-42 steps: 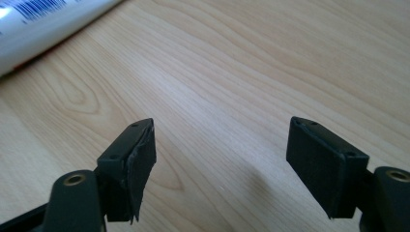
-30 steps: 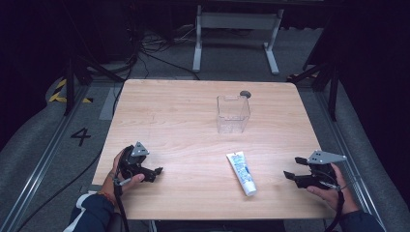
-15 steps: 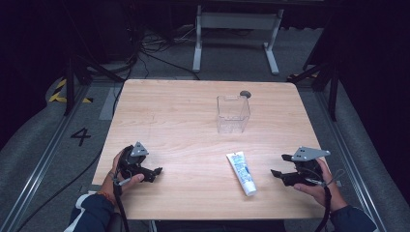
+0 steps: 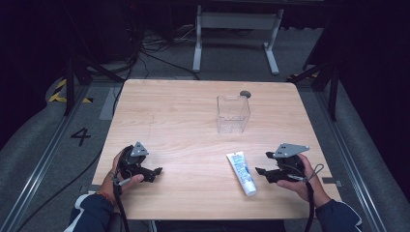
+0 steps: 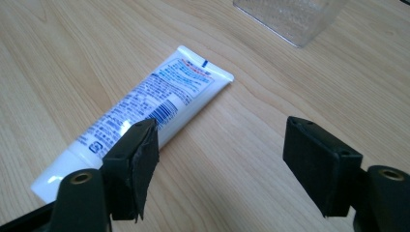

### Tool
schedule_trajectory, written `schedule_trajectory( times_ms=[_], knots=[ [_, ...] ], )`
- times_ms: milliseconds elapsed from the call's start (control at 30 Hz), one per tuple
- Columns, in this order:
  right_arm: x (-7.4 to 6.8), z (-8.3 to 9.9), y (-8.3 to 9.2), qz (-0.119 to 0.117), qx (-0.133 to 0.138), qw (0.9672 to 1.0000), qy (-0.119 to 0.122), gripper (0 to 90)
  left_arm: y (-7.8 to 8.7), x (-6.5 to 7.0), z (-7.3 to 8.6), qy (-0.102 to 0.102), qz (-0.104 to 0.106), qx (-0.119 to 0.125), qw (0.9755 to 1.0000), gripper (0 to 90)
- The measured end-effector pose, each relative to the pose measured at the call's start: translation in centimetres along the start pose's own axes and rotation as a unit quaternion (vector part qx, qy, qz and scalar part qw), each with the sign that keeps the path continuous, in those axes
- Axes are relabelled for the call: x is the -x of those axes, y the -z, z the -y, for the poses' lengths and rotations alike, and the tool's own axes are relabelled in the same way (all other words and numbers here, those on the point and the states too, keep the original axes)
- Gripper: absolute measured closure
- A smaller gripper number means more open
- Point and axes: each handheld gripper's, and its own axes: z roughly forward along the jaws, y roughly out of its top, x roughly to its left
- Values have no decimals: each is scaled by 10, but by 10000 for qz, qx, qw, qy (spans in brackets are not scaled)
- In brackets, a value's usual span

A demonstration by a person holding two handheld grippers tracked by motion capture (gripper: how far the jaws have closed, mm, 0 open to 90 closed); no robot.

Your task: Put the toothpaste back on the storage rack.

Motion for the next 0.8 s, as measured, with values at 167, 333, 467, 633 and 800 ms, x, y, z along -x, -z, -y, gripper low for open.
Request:
schedule_trajectory(
  times_ms=[167,333,467,633,800],
  knots=[
    [-7,-8,-7,-97,-50,9999,75,295,0,0,0,-2,2,-4,10000,2],
    [-14,-14,-14,-187,-99,9997,102,294,0,0,0,-12,16,3,10000,2],
    [-19,-17,-17,-239,-105,9996,128,292,0,0,0,-10,16,7,10000,2],
    [-24,-21,-22,-317,-121,9994,118,291,0,0,0,-12,17,3,10000,2],
    [-29,-22,-33,-402,-288,9988,52,276,0,0,0,-16,11,6,10000,2]
  ],
)
